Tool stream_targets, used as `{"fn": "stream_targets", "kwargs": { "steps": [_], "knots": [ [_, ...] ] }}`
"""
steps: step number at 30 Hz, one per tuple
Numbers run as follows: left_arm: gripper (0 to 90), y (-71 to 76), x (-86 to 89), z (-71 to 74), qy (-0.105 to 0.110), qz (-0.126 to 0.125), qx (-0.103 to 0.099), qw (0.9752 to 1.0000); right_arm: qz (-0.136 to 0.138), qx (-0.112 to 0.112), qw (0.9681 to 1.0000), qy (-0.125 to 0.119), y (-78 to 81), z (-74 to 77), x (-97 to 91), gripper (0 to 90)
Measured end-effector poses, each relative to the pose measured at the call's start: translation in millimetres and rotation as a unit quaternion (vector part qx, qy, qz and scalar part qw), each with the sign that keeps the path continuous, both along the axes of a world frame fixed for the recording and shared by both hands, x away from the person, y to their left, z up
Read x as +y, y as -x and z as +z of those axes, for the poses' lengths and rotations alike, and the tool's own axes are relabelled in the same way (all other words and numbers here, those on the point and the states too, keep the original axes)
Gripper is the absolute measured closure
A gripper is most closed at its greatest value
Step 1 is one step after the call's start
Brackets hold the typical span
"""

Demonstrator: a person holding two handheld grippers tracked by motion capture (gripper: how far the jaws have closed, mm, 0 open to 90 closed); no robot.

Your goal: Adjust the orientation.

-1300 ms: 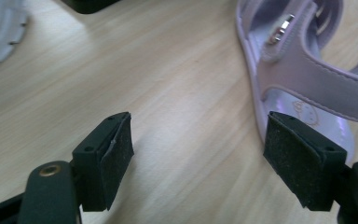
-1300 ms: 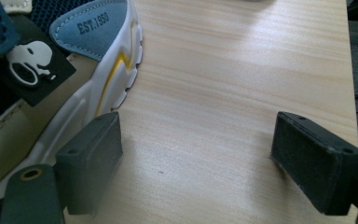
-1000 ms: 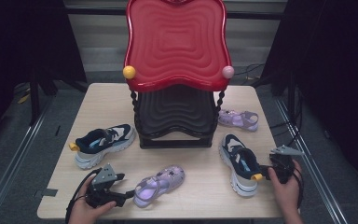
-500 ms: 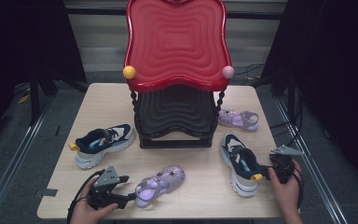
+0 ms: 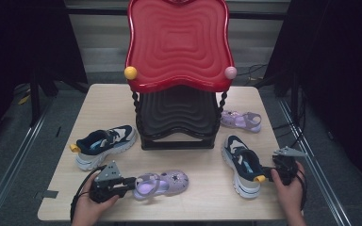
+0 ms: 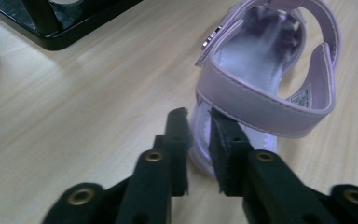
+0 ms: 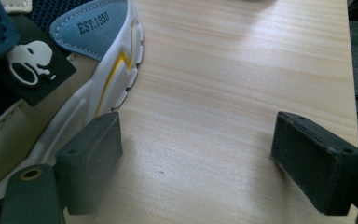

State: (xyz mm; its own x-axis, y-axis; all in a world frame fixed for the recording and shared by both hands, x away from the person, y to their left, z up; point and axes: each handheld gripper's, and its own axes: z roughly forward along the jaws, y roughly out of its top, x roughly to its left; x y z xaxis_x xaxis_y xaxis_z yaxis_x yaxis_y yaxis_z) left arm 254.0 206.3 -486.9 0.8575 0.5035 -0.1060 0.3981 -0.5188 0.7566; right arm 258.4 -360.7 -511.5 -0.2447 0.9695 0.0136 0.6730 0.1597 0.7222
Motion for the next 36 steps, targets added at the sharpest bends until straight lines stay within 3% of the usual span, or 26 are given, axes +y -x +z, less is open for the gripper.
{"fn": "stream_targets", "kwargs": {
  "steps": [3, 5, 6, 8, 11, 14, 16, 17, 18, 19, 22, 27, 30, 36],
  "knots": [
    [85.5, -3.4, -0.1, -1.4, -0.004, 0.000, 0.002, 1.0000, 0.000, 0.000, 1.0000, 0.000, 0.0, 0.0, 0.0, 15.8],
    [87.0, -4.8, 2.8, -3.0, 0.005, 0.001, 0.007, 1.0000, 0.000, 0.000, 1.0000, 0.000, -0.1, 0.0, -0.1, 15.8],
    [87.7, -5.0, 4.8, -1.7, -0.006, 0.003, -0.001, 1.0000, 0.000, 0.000, 1.0000, 0.000, -0.1, 0.0, -0.1, 15.8],
    [86.9, -4.8, 7.1, -1.0, -0.003, 0.003, -0.008, 1.0000, 0.001, 0.000, 1.0000, 0.000, -0.1, 0.0, -0.1, 15.8],
    [70.1, -4.3, 11.3, -0.2, -0.013, 0.019, -0.021, 0.9995, 0.001, 0.000, 1.0000, 0.000, -0.1, 0.0, -0.1, 15.8],
    [54.3, -3.3, 19.9, 0.8, 0.005, 0.029, -0.016, 0.9994, 0.000, 0.000, 1.0000, 0.000, -0.1, 0.0, -0.1, 15.8],
    [51.9, -0.6, 23.6, 1.5, 0.013, 0.014, -0.014, 0.9997, 0.000, 0.000, 1.0000, 0.000, -0.1, 0.0, -0.1, 15.8],
    [46.1, 0.6, 23.9, 1.2, 0.015, 0.009, -0.009, 0.9998, 0.001, 0.000, 1.0000, 0.000, -0.2, 0.0, -0.1, 15.8],
    [44.4, 4.9, 21.8, -0.6, 0.017, -0.007, -0.001, 0.9998, 0.001, 0.000, 1.0000, 0.000, -0.3, 0.0, -0.1, 15.8],
    [42.6, 4.9, 21.8, -0.6, 0.017, -0.007, -0.001, 0.9998, 0.001, 0.000, 1.0000, 0.000, -0.3, 0.0, -0.1, 15.8],
    [37.0, 12.8, 15.1, -5.9, 0.003, -0.031, 0.000, 0.9995, 0.001, 0.000, 1.0000, 0.000, -0.3, 0.0, -0.1, 15.8],
    [31.4, 14.4, 3.8, -9.7, -0.008, -0.034, -0.007, 0.9994, 0.001, 0.000, 1.0000, 0.000, -0.3, 0.0, -0.1, 15.8],
    [28.3, 11.0, -9.4, -13.9, -0.017, -0.049, -0.012, 0.9986, 0.001, 0.000, 1.0000, 0.000, -0.3, 0.0, -0.1, 15.8],
    [27.1, 8.6, -17.4, -18.0, -0.025, -0.054, -0.015, 0.9981, 0.002, 0.000, 1.0000, 0.000, -0.4, 0.0, -0.2, 15.7]
  ]
}}
